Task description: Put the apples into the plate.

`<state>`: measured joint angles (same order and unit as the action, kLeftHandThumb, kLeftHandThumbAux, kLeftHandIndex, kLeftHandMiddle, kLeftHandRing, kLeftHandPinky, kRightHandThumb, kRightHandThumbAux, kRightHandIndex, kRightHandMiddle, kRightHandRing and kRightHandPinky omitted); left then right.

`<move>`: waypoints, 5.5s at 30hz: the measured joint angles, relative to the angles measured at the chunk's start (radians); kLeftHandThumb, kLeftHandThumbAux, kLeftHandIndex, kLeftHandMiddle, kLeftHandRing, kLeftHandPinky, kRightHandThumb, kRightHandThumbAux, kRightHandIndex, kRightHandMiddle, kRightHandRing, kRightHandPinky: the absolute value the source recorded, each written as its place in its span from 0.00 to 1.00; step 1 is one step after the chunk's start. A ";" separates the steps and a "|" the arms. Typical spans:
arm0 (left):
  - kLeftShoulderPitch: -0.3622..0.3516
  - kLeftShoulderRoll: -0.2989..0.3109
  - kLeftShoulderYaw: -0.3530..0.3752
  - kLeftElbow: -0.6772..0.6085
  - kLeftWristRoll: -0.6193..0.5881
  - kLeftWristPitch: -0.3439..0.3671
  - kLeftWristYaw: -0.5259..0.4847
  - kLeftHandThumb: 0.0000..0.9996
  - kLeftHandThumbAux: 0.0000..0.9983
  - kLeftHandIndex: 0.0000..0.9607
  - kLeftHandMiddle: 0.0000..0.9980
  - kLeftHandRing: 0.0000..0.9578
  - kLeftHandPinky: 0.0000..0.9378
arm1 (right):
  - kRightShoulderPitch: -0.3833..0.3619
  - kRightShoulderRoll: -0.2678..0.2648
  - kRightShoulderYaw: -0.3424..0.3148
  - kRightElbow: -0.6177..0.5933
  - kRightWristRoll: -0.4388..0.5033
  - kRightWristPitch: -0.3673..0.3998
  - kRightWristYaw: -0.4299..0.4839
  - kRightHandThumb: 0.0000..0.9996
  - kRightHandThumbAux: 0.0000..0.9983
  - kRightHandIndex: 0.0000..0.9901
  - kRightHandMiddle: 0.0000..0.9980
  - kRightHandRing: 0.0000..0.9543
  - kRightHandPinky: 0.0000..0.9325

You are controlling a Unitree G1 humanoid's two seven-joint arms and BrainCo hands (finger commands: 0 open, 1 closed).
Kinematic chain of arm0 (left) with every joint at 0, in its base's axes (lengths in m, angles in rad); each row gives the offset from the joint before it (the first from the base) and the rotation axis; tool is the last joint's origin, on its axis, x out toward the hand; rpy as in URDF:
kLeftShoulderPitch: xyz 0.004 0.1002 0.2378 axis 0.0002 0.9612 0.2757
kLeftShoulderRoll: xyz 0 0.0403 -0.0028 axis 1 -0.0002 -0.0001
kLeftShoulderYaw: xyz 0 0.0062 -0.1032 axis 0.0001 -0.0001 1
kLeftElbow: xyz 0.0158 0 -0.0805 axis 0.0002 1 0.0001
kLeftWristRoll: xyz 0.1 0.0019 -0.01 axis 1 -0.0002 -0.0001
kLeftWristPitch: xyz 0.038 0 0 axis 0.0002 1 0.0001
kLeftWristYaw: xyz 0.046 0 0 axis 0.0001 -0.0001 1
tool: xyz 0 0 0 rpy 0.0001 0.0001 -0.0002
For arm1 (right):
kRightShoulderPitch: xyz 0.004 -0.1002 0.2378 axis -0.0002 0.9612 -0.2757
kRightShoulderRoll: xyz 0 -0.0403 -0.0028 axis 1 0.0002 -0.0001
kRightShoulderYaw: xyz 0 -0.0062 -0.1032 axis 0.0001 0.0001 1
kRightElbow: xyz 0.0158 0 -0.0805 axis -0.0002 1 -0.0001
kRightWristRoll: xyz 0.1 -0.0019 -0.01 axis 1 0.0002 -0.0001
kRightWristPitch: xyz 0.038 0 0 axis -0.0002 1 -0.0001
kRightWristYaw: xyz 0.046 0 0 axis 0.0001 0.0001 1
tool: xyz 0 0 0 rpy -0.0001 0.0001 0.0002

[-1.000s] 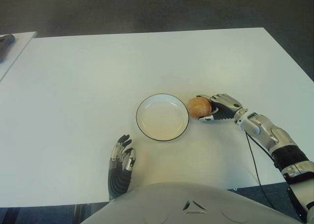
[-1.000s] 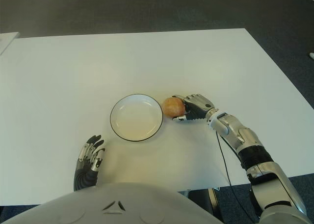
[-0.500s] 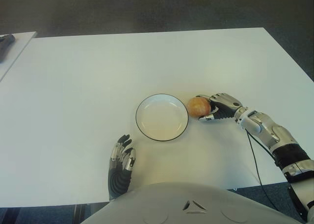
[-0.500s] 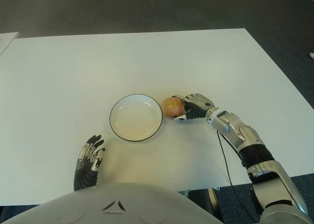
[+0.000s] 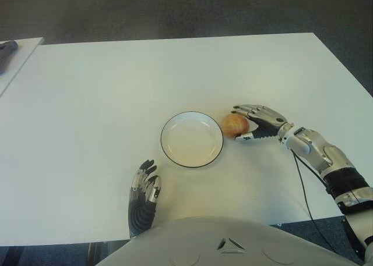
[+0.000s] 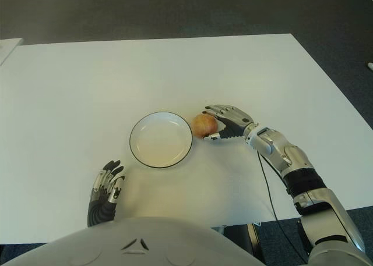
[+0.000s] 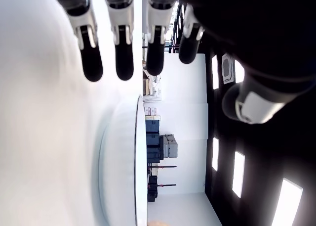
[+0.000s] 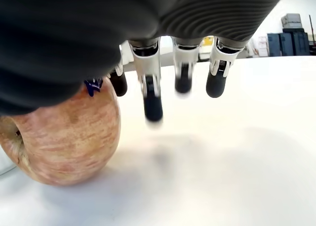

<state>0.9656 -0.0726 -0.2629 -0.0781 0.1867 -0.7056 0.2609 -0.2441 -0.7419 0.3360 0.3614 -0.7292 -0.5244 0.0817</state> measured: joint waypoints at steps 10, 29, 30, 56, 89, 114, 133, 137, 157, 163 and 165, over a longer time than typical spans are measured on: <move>0.000 0.000 0.004 0.001 0.012 -0.002 0.000 0.16 0.47 0.16 0.18 0.21 0.25 | -0.016 0.000 -0.004 0.012 0.000 0.000 0.000 0.20 0.17 0.00 0.00 0.00 0.00; -0.004 0.001 0.009 0.022 0.002 -0.025 0.000 0.18 0.48 0.16 0.19 0.22 0.28 | -0.067 -0.004 -0.042 0.029 0.017 0.027 0.024 0.21 0.18 0.00 0.00 0.00 0.00; -0.005 0.001 0.009 0.021 0.001 -0.022 0.000 0.18 0.48 0.16 0.19 0.23 0.28 | -0.067 -0.004 -0.043 0.027 0.019 0.028 0.027 0.21 0.18 0.00 0.00 0.00 0.00; -0.005 0.001 0.011 0.011 0.002 -0.002 0.000 0.17 0.47 0.17 0.19 0.22 0.26 | -0.067 -0.011 -0.078 -0.040 0.067 0.037 0.092 0.20 0.18 0.00 0.00 0.00 0.00; -0.012 0.002 0.011 0.023 -0.004 -0.031 -0.008 0.17 0.48 0.16 0.18 0.20 0.25 | -0.051 0.037 -0.044 -0.077 0.057 0.014 0.075 0.16 0.25 0.00 0.00 0.00 0.00; -0.009 0.002 0.013 0.026 -0.008 -0.048 -0.012 0.17 0.48 0.16 0.18 0.20 0.24 | 0.031 0.057 -0.034 -0.144 0.061 -0.017 0.061 0.19 0.25 0.00 0.00 0.00 0.00; -0.008 0.005 0.017 0.025 -0.012 -0.045 -0.015 0.17 0.48 0.16 0.18 0.21 0.26 | 0.175 0.024 -0.101 -0.329 0.068 -0.009 0.069 0.24 0.22 0.00 0.00 0.00 0.00; -0.012 0.008 0.018 0.030 -0.016 -0.045 -0.022 0.16 0.48 0.16 0.18 0.21 0.26 | 0.204 0.013 -0.124 -0.364 0.074 -0.008 0.080 0.25 0.21 0.00 0.00 0.00 0.00; -0.040 0.012 0.028 0.040 -0.033 -0.041 -0.034 0.17 0.48 0.17 0.19 0.22 0.26 | 0.334 -0.015 -0.221 -0.491 0.095 0.007 0.102 0.23 0.18 0.00 0.00 0.00 0.00; -0.039 0.013 0.029 0.039 -0.031 -0.037 -0.034 0.17 0.48 0.16 0.18 0.21 0.26 | 0.364 -0.024 -0.242 -0.501 0.098 -0.005 0.101 0.24 0.17 0.00 0.00 0.00 0.00; -0.039 0.013 0.029 0.039 -0.030 -0.034 -0.034 0.17 0.48 0.16 0.18 0.21 0.26 | 0.373 -0.025 -0.247 -0.504 0.098 -0.012 0.101 0.24 0.17 0.00 0.00 0.00 0.00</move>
<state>0.9268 -0.0599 -0.2342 -0.0394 0.1566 -0.7392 0.2267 0.1285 -0.7667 0.0886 -0.1422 -0.6309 -0.5359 0.1822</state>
